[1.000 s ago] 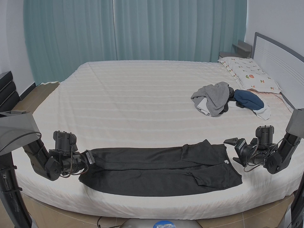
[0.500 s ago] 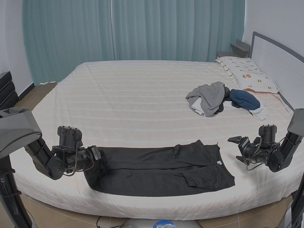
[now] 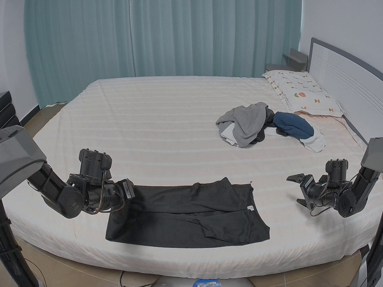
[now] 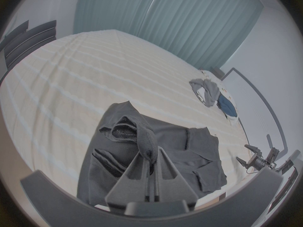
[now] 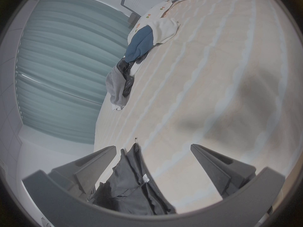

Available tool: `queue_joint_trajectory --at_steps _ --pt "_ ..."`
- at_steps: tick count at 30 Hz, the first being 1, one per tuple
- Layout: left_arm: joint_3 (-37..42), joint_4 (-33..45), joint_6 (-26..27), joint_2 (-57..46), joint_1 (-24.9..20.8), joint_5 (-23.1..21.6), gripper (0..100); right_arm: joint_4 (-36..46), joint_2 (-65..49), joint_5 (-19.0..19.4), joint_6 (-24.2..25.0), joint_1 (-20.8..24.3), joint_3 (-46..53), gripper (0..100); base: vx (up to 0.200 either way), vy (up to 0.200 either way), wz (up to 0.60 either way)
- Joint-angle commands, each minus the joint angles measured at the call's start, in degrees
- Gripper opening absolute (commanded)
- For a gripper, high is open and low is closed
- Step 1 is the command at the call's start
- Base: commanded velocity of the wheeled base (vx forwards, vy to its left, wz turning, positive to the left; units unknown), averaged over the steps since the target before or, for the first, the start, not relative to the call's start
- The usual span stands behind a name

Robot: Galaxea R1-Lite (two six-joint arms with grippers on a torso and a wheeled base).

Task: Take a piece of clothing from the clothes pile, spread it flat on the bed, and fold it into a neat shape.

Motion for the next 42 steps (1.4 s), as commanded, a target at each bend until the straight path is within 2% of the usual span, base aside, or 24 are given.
queue_joint_trajectory --at_steps 1,7,14,21,25,31,34,35,39,42 --pt "-5.9 6.8 -0.1 -3.7 -3.6 0.0 0 0.1 -0.1 0.2 0.0 0.2 0.2 100 0.0 -0.2 0.0" --pt "-11.6 12.8 -2.7 -3.2 -9.1 1.8 0 0.2 -0.1 0.2 0.0 0.4 0.3 100 0.0 -0.2 0.0" --pt "-18.5 20.8 -2.9 -0.2 -12.6 2.0 0 0.2 -0.3 0.2 0.0 0.4 0.3 100 0.0 -0.2 0.0" --pt "-23.0 22.2 -5.4 5.2 -15.1 2.1 0 0.2 -0.2 0.2 0.0 0.4 0.4 100 0.0 -0.2 0.0" --pt "-23.0 22.1 -5.7 7.3 -15.9 2.1 0 0.2 0.0 0.2 0.0 0.4 0.3 100 0.0 0.0 0.0" --pt "-24.5 22.2 -10.7 8.6 -16.0 2.0 0 0.2 0.1 0.2 0.0 0.6 0.4 100 0.0 0.0 0.0" --pt "-23.8 22.2 -10.9 8.6 -16.2 1.5 0 0.2 0.1 0.2 0.0 0.7 0.4 100 0.0 0.0 0.0" --pt "-23.8 22.2 -11.0 8.6 -16.4 1.5 100 0.2 0.1 0.2 0.0 0.7 0.4 100 0.0 0.0 0.0" --pt "-23.8 22.1 -11.3 8.4 -16.5 1.1 100 0.2 0.2 0.1 0.0 1.1 0.5 100 0.0 0.0 0.0" --pt "-23.7 22.2 -15.0 7.7 -16.5 1.0 100 0.1 0.0 0.1 0.0 1.8 0.8 100 0.0 0.0 0.0"
